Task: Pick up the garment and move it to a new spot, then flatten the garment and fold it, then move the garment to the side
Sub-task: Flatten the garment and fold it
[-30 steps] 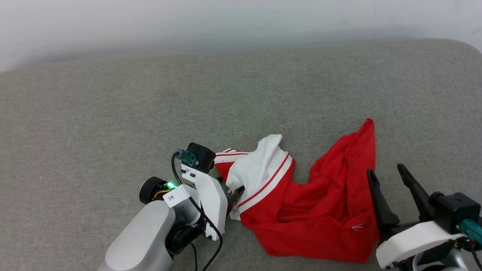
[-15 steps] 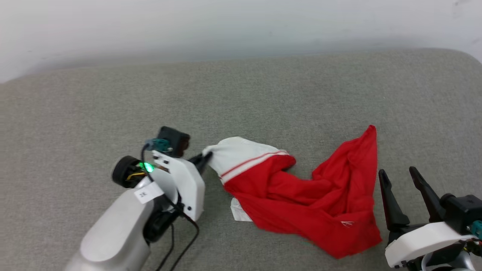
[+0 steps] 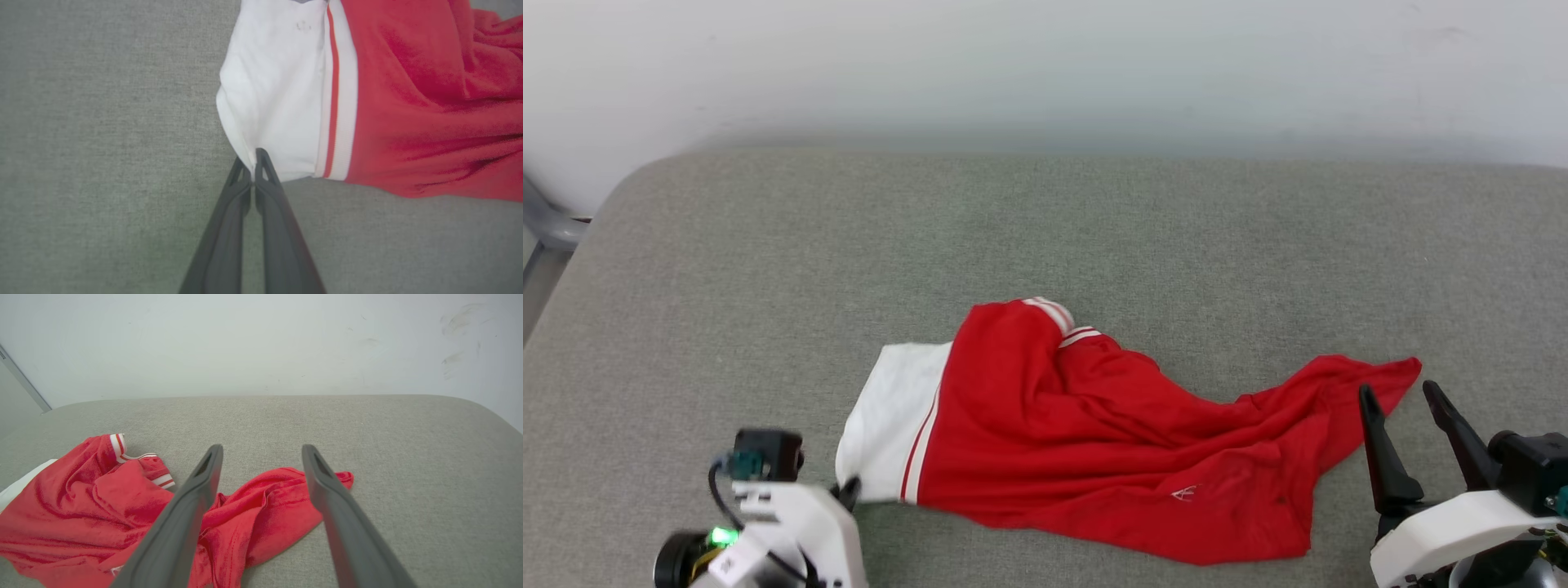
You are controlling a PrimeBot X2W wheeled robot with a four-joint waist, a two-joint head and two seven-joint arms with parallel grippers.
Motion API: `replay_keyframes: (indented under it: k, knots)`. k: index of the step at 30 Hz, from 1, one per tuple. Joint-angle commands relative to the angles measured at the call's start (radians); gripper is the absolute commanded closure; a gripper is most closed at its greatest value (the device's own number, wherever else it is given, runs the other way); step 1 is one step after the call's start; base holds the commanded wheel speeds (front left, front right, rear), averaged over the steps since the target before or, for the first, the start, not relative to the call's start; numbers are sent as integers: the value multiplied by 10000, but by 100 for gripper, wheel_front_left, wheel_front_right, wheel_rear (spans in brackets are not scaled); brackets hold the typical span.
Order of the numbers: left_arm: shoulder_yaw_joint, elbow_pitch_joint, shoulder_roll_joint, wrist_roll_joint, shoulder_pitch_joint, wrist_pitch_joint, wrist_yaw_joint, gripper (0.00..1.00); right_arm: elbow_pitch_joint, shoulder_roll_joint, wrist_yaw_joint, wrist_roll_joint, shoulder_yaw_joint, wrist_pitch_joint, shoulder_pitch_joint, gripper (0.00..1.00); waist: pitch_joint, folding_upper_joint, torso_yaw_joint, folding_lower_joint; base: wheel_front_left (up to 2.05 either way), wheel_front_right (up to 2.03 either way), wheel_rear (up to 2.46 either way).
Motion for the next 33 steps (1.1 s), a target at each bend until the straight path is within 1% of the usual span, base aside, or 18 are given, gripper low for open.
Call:
replay_keyframes:
  k: [1, 3, 6, 7, 8, 9, 12, 16, 17, 18, 23, 24, 25, 29, 33]
  knots:
    - [121, 27, 22, -137, 384, -60, 146, 100, 27, 8, -7, 31, -21, 22, 133, 0, -87, -1, 59, 0, 0, 0, 0]
    - [217, 91, 7, -294, 817, -136, 312, 100, 39, 8, -7, 45, -18, 59, 160, 0, -164, -1, 74, 0, 0, 0, 0]
    - [192, 120, -121, -430, 1164, -168, 351, 100, 39, 8, -7, 51, -18, 107, 212, 0, -244, -1, 85, 0, 0, 0, 0]
    - [121, 114, -216, -503, 1340, -226, 318, 93, 47, 8, -7, 66, -48, 166, 245, 0, -332, -1, 88, 0, 0, 0, 0]
    - [121, 114, -216, -503, 1340, -226, 318, 93, 47, 8, -7, 66, -48, 166, 245, 0, -332, -1, 88, 0, 0, 0, 0]
    - [69, 71, -245, -355, 1340, -403, 353, 0, 27, 8, -7, 73, -67, 199, 303, 0, -409, -1, 86, 0, 0, 0, 0]
    - [-44, 55, -285, -171, 1259, -564, 384, 0, 14, 8, -7, 57, -109, 268, 364, 0, -502, -1, 87, 0, 0, 0, 0]
    - [-65, -126, -388, 191, 1047, -1244, 460, 0, -1, 8, -7, 24, -150, 371, 416, 0, -732, -1, 44, 0, 0, 0, 0]
    - [-53, -177, -390, 314, 990, -1474, 473, 0, 3, 8, -7, 18, -166, 418, 429, 0, -791, -1, 33, 0, 0, 0, 0]
    - [-17, -390, -448, 632, 836, -2244, 466, 0, 77, 8, -7, 55, -288, 573, 496, 0, -924, -1, 18, 0, 0, 0, 0]
    - [107, -791, -588, 1035, 622, -3604, 425, 0, 514, 10, -7, 121, -527, 1087, 411, 0, -1029, -1, 55, 0, 0, 0, 0]
    - [124, -862, -617, 1086, 585, -3825, 416, 0, 651, 8, -7, 81, -555, 1253, 358, 0, -1033, -1, 75, 0, 0, 0, 0]
    - [148, -1101, -704, 1254, 506, -4365, 441, 0, 1062, 8, -7, 53, -629, 1715, 132, 0, -1019, -1, 162, 0, 0, 0, 0]
    - [170, -1426, -761, 1409, 363, -4700, 505, 0, 1758, 8, -7, 12, -662, 2627, -332, 0, -882, -1, 327, 0, 0, 0, 0]
    - [158, -1831, -824, 1543, 208, -4836, 532, 0, 2434, -222, -7, 91, -549, 3665, -1074, 0, -570, -1, 564, 0, 0, 0, 0]
